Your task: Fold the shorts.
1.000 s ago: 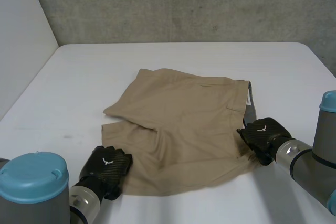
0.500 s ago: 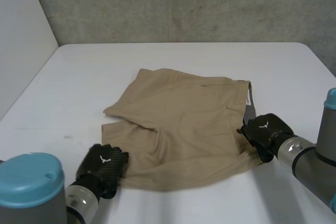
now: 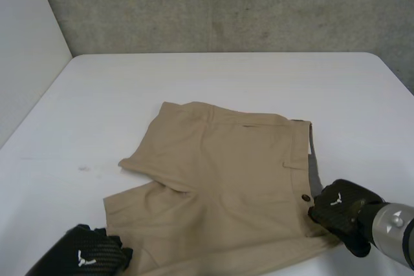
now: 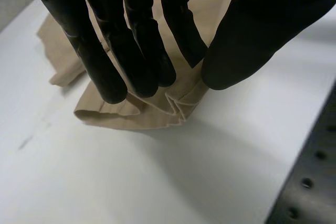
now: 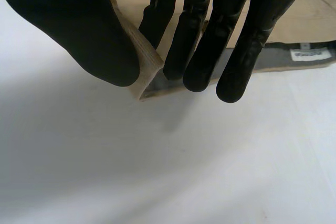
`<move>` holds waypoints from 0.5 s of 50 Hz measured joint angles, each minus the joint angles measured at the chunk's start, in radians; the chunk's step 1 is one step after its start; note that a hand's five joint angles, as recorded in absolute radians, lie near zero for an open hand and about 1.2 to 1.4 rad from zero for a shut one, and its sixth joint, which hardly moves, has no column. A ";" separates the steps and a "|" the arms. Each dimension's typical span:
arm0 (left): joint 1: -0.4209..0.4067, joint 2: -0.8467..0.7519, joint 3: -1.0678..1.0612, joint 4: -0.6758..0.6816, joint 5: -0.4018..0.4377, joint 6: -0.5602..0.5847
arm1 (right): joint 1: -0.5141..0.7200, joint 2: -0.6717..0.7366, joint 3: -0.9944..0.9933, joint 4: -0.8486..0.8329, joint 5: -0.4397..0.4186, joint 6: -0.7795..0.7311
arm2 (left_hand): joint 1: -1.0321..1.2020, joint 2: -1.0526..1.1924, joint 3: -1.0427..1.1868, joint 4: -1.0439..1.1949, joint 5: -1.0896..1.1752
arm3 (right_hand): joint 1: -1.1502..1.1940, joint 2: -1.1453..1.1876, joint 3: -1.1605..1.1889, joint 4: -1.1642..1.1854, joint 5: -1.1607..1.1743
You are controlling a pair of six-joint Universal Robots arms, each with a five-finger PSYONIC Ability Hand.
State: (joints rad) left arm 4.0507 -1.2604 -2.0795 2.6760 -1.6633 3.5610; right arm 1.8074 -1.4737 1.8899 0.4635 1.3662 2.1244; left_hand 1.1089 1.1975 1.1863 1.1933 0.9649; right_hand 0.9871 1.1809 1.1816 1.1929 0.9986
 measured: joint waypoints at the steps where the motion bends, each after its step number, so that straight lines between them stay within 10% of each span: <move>1: 0.000 -0.003 0.003 -0.001 0.004 0.000 | -0.002 -0.002 0.001 0.004 -0.004 -0.005 | 0.000 0.000 0.000 0.000 0.000 | 0.000 0.000 0.000 0.000 0.000; 15: 0.057 -0.396 0.333 0.310 0.014 0.011 | -0.011 0.119 -0.199 -0.172 -0.062 0.225 | 0.000 0.001 0.000 0.000 0.016 | 0.000 0.003 0.000 0.000 0.000; 25: 0.099 -0.904 0.889 0.422 -0.040 0.015 | 0.037 0.358 -0.477 -0.350 0.092 0.362 | 0.000 0.001 0.001 0.001 0.016 | 0.000 0.003 0.000 0.000 0.000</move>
State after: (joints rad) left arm 4.1497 -2.1646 -1.1906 3.0983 -1.7036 3.5759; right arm 1.8441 -1.1159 1.4126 0.1137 1.4581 2.4861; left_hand 1.1089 1.1981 1.1872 1.1942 0.9807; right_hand 0.9871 1.1842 1.1816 1.1934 0.9986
